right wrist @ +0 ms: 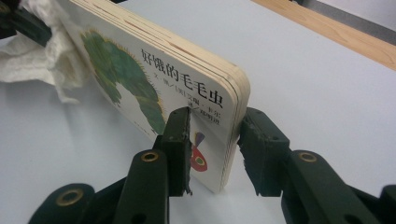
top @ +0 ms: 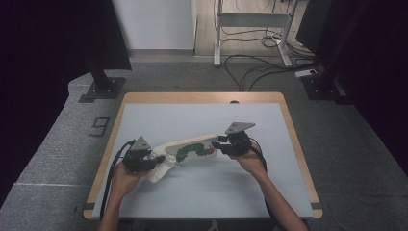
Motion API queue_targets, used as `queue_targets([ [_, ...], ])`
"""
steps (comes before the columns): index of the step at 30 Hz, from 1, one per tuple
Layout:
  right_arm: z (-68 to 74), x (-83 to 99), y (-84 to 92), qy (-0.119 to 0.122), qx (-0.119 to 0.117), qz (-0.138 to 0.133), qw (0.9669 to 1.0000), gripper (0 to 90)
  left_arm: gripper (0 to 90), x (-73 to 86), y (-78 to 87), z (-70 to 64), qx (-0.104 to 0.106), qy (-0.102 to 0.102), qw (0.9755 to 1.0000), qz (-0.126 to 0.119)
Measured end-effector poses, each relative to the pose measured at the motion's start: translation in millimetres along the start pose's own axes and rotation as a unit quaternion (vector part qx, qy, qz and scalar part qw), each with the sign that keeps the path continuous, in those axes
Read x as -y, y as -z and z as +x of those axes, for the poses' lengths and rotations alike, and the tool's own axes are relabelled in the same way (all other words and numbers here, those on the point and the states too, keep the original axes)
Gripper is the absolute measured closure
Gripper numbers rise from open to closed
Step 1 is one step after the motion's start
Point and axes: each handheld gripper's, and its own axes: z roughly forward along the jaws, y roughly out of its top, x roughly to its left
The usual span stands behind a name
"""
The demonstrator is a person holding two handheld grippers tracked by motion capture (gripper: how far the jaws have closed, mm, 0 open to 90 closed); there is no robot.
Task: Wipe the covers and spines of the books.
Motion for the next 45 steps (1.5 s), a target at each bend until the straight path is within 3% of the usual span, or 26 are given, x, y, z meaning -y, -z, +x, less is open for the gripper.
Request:
queue_targets([
  [9,0.4,0.5,0.1,0.001,0.0,-0.001,1.0,62.9,59.8,14.2,-22.8,2.5,0.001,0.007,0.9995,0.031],
  [12,0.5,0.6,0.3,0.002,0.0,-0.001,1.0,62.9,59.8,17.8,-25.8,4.2,0.006,0.016,0.9995,0.025],
  [19,0.7,0.6,0.2,0.003,0.001,-0.002,1.0,62.7,59.9,17.5,-25.4,3.1,0.003,0.014,0.9996,0.026],
  [27,0.8,0.6,-0.2,0.002,0.002,-0.002,1.0,62.3,60.1,9.5,-11.5,-0.5,0.005,0.011,0.9999,0.009],
  [38,1.0,1.0,-0.2,0.002,0.0,-0.003,1.0,62.0,59.9,-18.0,19.2,-9.2,-0.014,-0.017,0.9997,-0.009],
  [45,0.6,1.1,-0.1,0.002,-0.001,-0.003,1.0,62.0,59.8,-19.2,22.2,-8.3,-0.011,-0.019,0.9997,-0.013],
])
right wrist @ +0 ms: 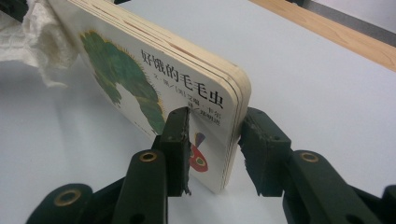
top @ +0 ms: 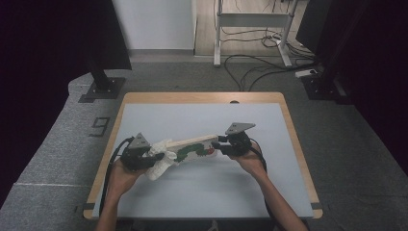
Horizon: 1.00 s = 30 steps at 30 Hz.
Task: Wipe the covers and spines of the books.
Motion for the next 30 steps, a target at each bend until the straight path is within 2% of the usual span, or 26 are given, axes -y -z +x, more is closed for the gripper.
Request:
queue_targets([
  [10,-0.2,0.8,0.2,-0.004,-0.001,-0.003,1.0,62.0,59.6,4.0,6.5,9.8,-0.007,0.005,1.0,0.0],
  [16,-0.4,1.1,0.4,-0.004,-0.001,-0.004,1.0,62.0,59.6,9.2,11.9,19.7,-0.018,0.017,0.9997,0.001],
  [30,-0.5,1.4,0.6,-0.005,-0.002,-0.004,1.0,61.8,59.0,16.4,28.6,56.0,-0.055,0.048,0.9973,-0.005],
])
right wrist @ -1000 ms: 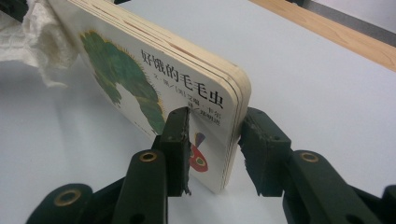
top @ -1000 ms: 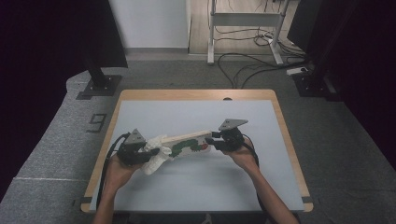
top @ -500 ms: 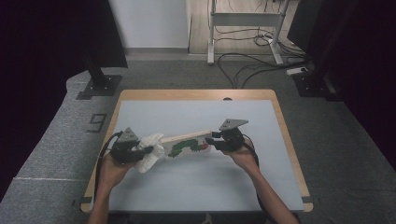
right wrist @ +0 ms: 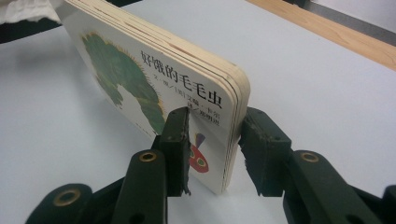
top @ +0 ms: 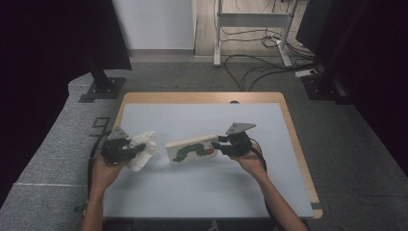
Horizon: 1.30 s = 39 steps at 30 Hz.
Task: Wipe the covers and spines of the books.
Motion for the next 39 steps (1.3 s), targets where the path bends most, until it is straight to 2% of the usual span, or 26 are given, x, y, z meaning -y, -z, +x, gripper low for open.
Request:
queue_targets([
  [10,-0.3,0.3,0.3,-0.001,-0.002,-0.001,1.0,61.6,58.5,-4.3,-5.3,24.5,-0.019,0.016,0.9997,0.004],
  [20,-0.1,-0.1,0.1,-0.001,-0.001,0.0,1.0,61.6,58.1,-1.4,-25.0,46.5,-0.049,0.03,0.9981,0.022],
  [23,-0.1,-0.1,0.0,-0.001,-0.001,0.0,1.0,61.6,57.7,1.1,-32.6,48.2,-0.055,0.033,0.9975,0.03],
  [27,-0.1,0.0,0.0,-0.001,-0.001,-0.001,1.0,61.6,57.5,5.0,-43.3,49.6,-0.047,0.042,0.9977,0.026],
  [39,-0.2,0.9,-0.1,-0.002,-0.001,-0.002,1.0,61.3,56.0,21.6,-71.6,50.7,-0.051,0.056,0.9962,0.043],
])
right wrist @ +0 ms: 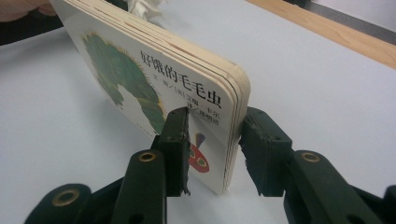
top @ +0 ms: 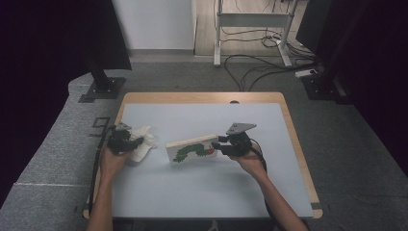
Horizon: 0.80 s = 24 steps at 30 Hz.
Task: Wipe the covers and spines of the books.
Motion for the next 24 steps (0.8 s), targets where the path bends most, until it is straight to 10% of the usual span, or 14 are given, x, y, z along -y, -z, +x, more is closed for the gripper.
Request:
queue_targets([
  [12,0.0,-0.2,-0.9,0.0,0.0,0.0,1.0,60.6,40.2,5.5,1.2,2.8,0.001,0.017,0.9998,-0.008],
  [18,0.2,-0.2,-1.3,-0.001,0.001,0.0,1.0,59.8,20.3,0.1,22.4,1.2,0.008,0.013,0.9997,-0.021],
  [24,0.2,-0.6,-1.6,-0.002,0.002,0.0,1.0,59.8,19.0,-5.2,44.3,-8.5,0.037,-0.005,0.9984,-0.041],
])
